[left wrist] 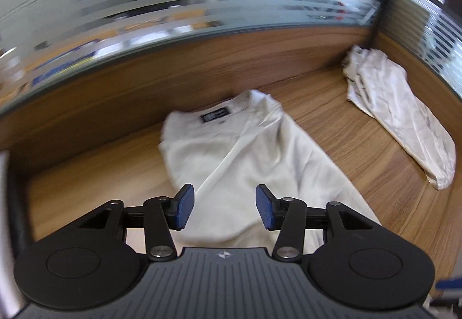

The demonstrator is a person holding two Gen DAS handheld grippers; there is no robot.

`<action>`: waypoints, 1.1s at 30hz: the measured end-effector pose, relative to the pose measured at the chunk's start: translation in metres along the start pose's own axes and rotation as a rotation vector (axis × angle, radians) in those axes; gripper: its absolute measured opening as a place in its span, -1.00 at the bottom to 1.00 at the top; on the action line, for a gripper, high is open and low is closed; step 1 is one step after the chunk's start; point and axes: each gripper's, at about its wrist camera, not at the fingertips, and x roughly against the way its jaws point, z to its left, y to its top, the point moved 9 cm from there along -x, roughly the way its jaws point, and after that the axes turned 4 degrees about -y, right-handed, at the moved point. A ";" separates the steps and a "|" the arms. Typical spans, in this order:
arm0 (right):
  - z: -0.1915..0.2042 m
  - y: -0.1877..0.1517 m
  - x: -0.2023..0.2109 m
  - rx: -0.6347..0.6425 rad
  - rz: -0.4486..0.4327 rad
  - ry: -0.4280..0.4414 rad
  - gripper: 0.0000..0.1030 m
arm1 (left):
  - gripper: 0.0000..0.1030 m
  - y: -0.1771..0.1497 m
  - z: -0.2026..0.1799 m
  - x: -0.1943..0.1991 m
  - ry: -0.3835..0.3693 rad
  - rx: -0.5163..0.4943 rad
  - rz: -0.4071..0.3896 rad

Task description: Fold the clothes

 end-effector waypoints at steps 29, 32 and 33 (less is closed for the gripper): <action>0.071 -0.055 -0.034 -0.127 -0.038 -0.393 -0.88 | -0.94 0.092 -0.059 -0.179 -0.136 -0.250 -0.089; 0.075 -0.047 -0.022 -0.126 -0.064 -0.381 -0.89 | -0.94 0.106 -0.048 -0.167 -0.185 -0.143 -0.095; 0.077 -0.044 -0.019 -0.121 -0.067 -0.372 -0.89 | -0.94 0.109 -0.041 -0.168 -0.198 -0.101 -0.075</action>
